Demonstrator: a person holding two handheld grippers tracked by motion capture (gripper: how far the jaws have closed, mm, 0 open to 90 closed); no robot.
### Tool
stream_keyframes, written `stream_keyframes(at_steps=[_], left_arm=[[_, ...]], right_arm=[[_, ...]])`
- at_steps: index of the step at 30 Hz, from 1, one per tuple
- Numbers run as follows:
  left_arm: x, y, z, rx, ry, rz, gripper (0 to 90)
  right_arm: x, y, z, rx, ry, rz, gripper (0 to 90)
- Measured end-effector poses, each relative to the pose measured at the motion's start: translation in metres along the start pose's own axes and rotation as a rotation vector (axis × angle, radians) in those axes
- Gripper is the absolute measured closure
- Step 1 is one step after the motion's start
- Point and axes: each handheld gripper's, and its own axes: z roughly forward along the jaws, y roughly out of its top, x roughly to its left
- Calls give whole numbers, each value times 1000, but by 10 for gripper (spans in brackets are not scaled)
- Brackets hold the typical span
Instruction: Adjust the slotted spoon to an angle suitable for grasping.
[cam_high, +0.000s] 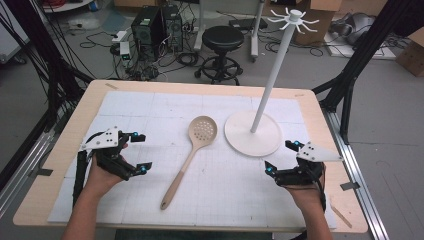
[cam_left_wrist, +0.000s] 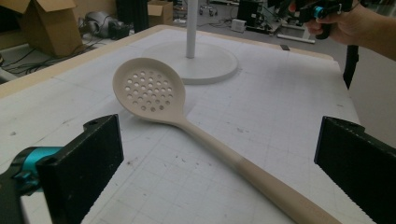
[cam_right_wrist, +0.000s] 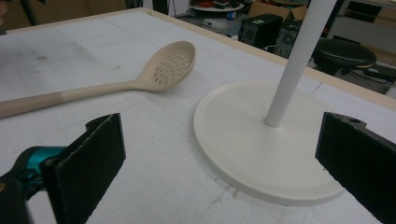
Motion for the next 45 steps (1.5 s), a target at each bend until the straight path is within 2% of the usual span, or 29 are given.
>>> stream_keyframes(at_steps=[11,15,19,23,26,31,36,38,39,40,45], left_arm=[[-1,2,3,-21,2,-11,18],[-4,4,4,-26,0,-13,18],[-6,7,6,-23,5,-14,18],[-12,8,17,2,-4,-20,18],[-15,8,28,41,3,-22,18],[-21,4,54,136,6,-17,18],[-27,-4,87,263,11,-2,18],[-30,-7,98,314,23,6,18],[-30,-7,98,314,23,6,18],[-32,-9,106,343,35,4,18],[-32,-14,117,402,80,9,26]], right_arm=[[2,-3,1,37,-8,-18,1],[1,-2,1,35,-13,-16,1],[1,-2,4,41,-9,-17,1],[2,-3,8,60,-5,-23,1],[2,-3,8,58,-8,-23,2],[2,-4,8,65,-9,-17,2],[2,-6,9,77,-9,-15,2],[1,-7,9,82,-13,-16,2],[1,-7,8,84,-12,-16,2],[1,-7,8,84,-15,-14,2],[0,-9,7,90,-21,-15,2]])
